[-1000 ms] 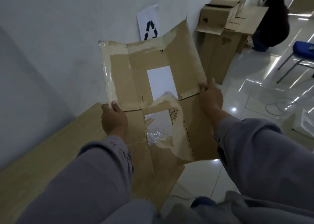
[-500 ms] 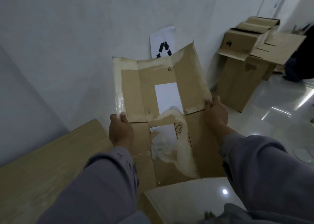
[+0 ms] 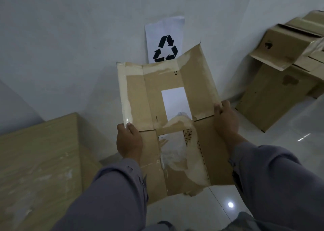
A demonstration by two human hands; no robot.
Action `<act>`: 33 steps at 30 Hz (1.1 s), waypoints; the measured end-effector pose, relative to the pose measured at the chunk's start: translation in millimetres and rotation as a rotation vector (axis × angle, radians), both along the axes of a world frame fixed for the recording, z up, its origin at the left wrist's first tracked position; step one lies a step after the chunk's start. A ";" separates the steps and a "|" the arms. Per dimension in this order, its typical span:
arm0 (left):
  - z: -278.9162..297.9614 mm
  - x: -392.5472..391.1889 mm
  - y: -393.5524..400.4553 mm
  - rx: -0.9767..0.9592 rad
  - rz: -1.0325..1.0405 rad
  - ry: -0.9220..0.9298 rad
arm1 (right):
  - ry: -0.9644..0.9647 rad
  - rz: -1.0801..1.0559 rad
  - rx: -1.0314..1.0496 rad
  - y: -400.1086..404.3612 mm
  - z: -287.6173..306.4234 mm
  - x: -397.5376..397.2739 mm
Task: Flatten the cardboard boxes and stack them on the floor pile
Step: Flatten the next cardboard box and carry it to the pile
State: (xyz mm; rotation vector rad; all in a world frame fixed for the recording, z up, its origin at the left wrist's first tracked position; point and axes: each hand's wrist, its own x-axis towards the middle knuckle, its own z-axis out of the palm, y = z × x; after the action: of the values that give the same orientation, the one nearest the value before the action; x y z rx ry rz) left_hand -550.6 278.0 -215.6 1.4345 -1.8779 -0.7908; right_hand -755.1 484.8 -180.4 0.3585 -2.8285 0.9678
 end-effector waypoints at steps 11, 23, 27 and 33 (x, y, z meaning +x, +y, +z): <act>-16.6 -98.5 10.2 0.045 -0.020 -0.055 | -0.051 -0.020 -0.037 13.7 -26.7 -90.5; -72.9 -183.8 105.4 0.028 0.076 -0.106 | -0.130 0.113 -0.008 75.3 -58.2 -201.7; -109.7 -208.9 147.9 0.017 0.137 -0.127 | -0.148 0.176 0.032 103.1 -85.4 -231.8; -167.6 -232.6 183.7 0.080 0.206 -0.170 | -0.109 0.286 0.059 125.4 -152.8 -258.0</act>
State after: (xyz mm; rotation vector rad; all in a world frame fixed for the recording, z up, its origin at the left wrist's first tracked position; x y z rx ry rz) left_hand -783.2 461.8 -383.2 1.7618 -1.8002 -0.6685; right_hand -1013.1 610.2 -333.2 0.7565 -2.9641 0.9801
